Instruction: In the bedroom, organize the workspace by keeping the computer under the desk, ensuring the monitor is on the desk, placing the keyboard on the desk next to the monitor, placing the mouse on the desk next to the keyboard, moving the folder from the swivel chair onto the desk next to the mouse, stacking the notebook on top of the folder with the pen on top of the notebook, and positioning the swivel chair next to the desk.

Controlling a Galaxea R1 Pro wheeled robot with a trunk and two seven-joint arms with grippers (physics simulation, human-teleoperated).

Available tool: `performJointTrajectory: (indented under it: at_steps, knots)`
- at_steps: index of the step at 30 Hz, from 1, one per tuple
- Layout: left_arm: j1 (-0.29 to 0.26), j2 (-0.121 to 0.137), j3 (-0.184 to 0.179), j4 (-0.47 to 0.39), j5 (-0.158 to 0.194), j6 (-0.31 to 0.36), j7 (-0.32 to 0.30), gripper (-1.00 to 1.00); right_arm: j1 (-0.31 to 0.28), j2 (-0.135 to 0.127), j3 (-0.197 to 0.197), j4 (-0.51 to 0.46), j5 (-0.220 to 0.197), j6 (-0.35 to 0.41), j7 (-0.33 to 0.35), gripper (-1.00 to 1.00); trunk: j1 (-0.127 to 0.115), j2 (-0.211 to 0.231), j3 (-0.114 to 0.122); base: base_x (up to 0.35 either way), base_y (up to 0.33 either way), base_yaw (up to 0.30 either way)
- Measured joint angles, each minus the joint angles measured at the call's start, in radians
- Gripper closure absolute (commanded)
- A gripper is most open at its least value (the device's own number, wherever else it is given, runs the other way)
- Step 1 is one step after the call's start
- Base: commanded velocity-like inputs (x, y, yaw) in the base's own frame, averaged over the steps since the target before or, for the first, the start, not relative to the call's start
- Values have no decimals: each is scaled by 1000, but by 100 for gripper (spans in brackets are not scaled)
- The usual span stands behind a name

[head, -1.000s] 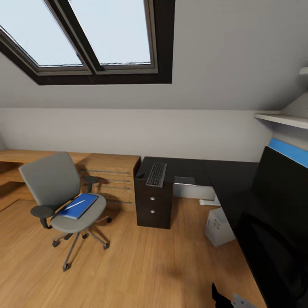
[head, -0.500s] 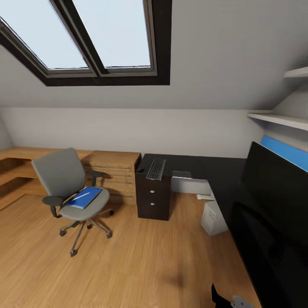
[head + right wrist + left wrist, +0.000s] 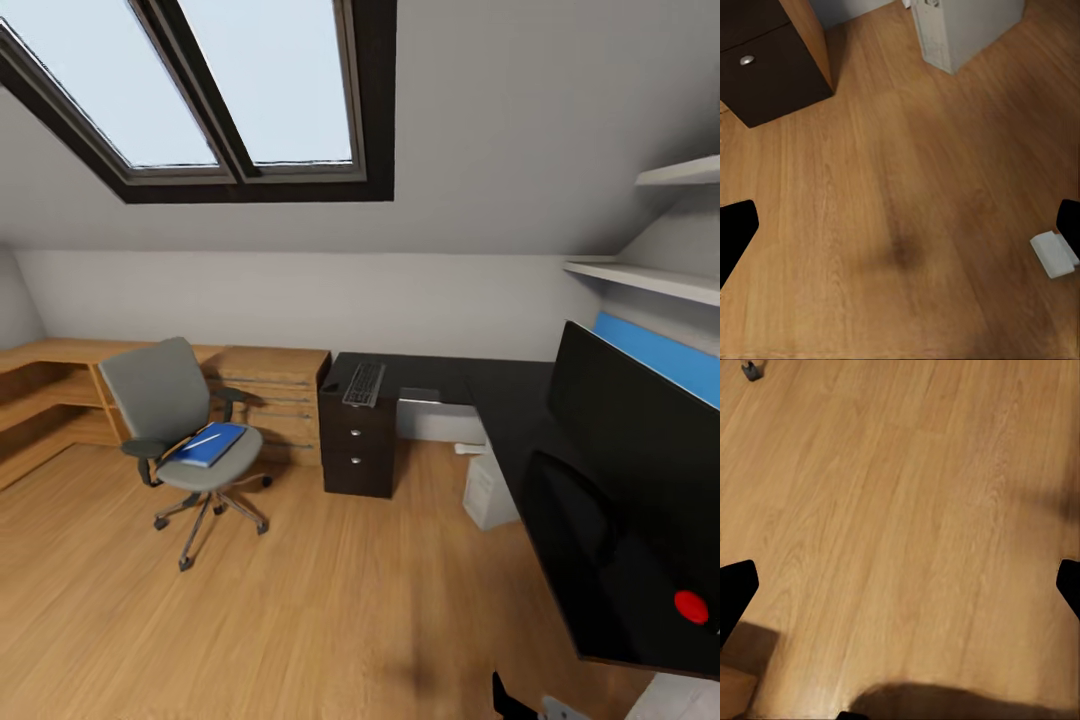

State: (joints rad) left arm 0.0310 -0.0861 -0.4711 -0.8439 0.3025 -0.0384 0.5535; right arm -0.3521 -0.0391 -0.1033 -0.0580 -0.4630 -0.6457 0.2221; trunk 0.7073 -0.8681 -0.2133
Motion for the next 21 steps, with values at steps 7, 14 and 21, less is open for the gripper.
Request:
performJointTrajectory:
  at_steps: [7, 14, 21]
  knots:
    - [0, 1, 0, 0, 0, 1, 0, -100, 0, 0, 8, 0, 36, 0, 0, -100, 0, 0, 0, -307, -175, 0]
    - [0, 0, 0, 0, -1, 1, 1, -100, 0, 0, 9, 0, 54, -1, -3, -100, 0, 0, 0, -233, -267, -44]
    - [0, 21, 7, -6, 1, -38, 3, -100, 0, -1, 9, 0, 54, -2, -3, -100, -1, 0, 0, -88, -121, -242]
